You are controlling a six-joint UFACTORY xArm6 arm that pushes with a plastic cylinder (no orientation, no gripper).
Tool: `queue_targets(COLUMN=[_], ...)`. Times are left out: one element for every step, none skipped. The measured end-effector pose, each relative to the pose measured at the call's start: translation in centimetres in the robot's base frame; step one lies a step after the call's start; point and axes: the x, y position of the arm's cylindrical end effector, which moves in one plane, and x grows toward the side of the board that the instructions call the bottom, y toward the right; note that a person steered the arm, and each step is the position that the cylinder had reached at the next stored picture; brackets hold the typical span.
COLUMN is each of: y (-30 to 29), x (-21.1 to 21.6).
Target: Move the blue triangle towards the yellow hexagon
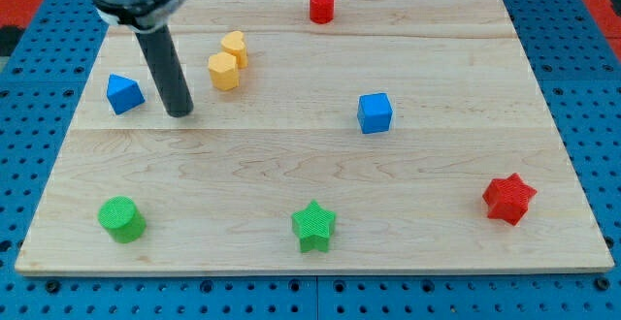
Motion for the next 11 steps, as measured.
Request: queue_targets(y=[-1.7,-8.5,-15.4,-15.6,-14.9,-11.1,-10.8,-12.2,-9.8,-6.0,-5.3], x=[2.3,2.3,2.0,-0.8,-1.9,-2.2,-4.1,-4.6,-4.1,-4.4,-5.2])
